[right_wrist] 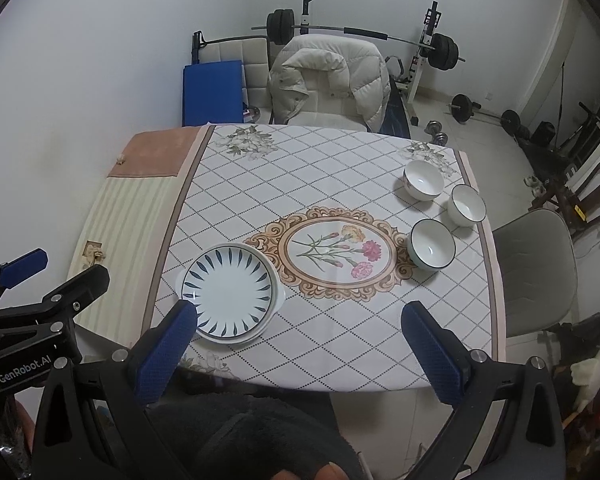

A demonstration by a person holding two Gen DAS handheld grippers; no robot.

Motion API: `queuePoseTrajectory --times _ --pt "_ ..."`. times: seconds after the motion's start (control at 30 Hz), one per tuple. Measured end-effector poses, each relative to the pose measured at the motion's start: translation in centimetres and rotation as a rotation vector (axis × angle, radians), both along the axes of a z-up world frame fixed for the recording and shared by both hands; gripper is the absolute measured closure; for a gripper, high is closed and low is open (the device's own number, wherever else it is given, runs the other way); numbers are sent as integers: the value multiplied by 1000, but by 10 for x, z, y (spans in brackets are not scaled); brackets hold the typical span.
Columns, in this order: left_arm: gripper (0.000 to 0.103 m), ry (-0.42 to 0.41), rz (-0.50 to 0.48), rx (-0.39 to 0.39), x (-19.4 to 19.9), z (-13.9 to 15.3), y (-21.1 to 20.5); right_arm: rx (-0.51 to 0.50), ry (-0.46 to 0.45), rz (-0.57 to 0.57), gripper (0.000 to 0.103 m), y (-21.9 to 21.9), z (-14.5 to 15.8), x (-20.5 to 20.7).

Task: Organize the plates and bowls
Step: 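Move both tools to the teal-rimmed bowl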

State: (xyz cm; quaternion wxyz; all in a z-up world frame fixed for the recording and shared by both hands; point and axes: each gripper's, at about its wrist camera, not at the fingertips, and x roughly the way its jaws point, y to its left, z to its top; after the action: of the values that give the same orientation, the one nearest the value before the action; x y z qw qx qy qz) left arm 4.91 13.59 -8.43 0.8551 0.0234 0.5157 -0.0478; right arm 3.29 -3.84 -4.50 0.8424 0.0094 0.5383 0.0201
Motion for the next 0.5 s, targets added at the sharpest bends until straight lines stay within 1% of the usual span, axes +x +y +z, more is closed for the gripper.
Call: queuePoseTrajectory --times 0.03,0.07,0.17,0.27,0.37,0.43,0.5 --pt "5 -2 -11 4 1 -1 -2 6 0 0 0 -2 -3 0" --pt "0 -11 -36 6 4 -3 -8 15 -2 -1 0 -4 -5 1" --pt "0 -63 -78 5 11 -7 -20 53 5 -29 0 -17 -17 4" --pt "0 -80 -111 22 26 -14 -38 66 7 -84 0 -40 -29 10" --pt "0 -65 -135 30 48 -25 -61 69 -4 -164 0 -77 -41 19" --pt "0 -62 -143 51 64 -33 -79 82 -10 -213 0 -108 -51 27" --pt "0 -59 -156 66 78 -41 -98 91 -44 -257 0 -144 -62 36"
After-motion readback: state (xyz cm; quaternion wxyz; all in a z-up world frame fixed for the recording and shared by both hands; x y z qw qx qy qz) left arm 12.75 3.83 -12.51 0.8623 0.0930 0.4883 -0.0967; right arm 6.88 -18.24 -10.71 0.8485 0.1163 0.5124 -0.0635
